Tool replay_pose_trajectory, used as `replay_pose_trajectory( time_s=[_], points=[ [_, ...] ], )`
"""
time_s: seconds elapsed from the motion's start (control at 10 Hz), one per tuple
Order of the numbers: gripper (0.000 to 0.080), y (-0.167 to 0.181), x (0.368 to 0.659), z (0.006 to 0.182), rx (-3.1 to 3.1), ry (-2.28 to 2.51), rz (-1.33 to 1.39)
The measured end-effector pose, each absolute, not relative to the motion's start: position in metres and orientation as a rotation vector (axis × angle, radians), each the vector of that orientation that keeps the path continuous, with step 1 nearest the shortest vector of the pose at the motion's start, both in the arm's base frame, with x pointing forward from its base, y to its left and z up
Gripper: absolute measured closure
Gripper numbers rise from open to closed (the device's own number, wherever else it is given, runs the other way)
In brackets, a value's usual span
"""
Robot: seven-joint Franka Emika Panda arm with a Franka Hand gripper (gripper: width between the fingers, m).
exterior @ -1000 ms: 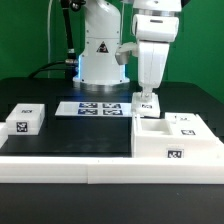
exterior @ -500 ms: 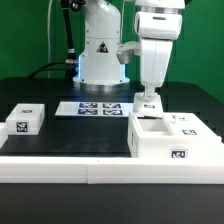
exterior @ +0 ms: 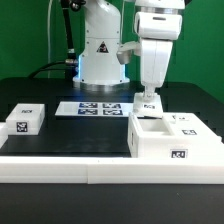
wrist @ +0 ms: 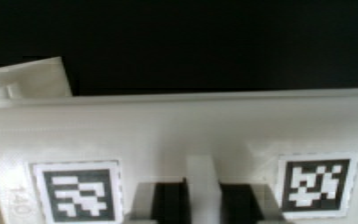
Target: Assemble cabinet
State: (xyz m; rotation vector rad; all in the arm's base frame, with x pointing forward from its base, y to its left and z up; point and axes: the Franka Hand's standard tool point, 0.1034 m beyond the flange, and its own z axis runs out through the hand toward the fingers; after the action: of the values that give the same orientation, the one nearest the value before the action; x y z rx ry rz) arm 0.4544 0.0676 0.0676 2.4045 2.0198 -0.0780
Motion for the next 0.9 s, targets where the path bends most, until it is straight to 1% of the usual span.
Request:
replay_pose_trajectory(
  time_s=[0.4,0.9],
  points=[
    [0.0731,0.0672,0.443,0.0613,2.431,2.003,-0.101],
    [0.0731,0.0667,0.4461,0.0623,2.422,2.011,-0.096]
  ],
)
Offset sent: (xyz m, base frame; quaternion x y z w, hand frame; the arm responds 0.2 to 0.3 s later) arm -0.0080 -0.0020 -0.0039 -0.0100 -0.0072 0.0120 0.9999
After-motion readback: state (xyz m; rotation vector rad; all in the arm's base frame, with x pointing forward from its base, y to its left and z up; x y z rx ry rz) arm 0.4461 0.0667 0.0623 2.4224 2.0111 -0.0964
